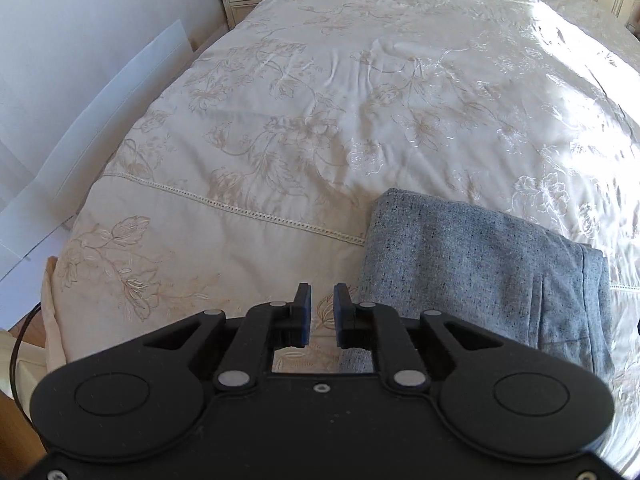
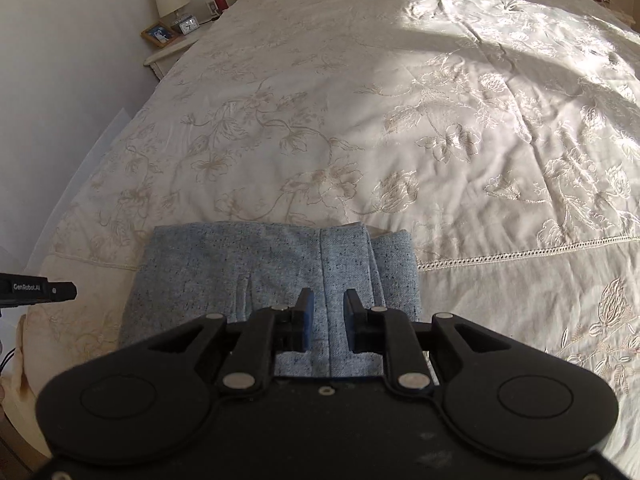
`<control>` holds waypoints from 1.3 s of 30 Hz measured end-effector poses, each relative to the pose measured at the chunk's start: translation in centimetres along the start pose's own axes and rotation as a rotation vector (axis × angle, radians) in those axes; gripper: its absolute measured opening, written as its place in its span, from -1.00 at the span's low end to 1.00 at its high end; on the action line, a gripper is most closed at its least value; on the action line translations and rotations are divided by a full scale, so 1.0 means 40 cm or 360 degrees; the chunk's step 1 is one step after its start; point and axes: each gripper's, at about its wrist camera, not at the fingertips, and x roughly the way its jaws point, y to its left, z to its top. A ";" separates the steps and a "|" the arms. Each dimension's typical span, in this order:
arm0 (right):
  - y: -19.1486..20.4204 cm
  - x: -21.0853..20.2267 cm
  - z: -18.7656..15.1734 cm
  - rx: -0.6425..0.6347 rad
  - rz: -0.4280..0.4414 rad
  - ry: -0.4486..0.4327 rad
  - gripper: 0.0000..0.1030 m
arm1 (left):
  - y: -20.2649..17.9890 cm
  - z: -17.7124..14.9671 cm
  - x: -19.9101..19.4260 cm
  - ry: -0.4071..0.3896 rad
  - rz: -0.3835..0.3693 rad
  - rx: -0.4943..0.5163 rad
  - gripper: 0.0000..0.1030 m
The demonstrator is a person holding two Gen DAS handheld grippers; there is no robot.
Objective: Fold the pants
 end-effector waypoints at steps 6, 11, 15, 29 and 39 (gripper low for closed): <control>0.066 -0.078 -0.043 -0.0083 -0.0004 -0.0024 -0.62 | -0.064 -0.043 -0.069 -0.0002 -0.0040 0.0086 -0.57; 0.106 -0.147 -0.071 -0.0118 -0.0037 -0.0080 -0.56 | -0.132 -0.083 -0.118 -0.0027 -0.0082 0.0189 -0.57; 0.111 -0.177 -0.090 -0.0061 -0.0045 -0.0095 -0.52 | -0.160 -0.109 -0.142 0.0012 -0.0161 0.0244 -0.57; 0.088 -0.228 -0.142 0.0038 -0.0094 -0.0066 -0.51 | -0.167 -0.152 -0.155 0.0172 -0.0159 0.0229 -0.57; 0.092 -0.235 -0.144 0.0029 -0.0083 -0.0073 -0.51 | -0.173 -0.158 -0.163 0.0181 -0.0151 0.0260 -0.57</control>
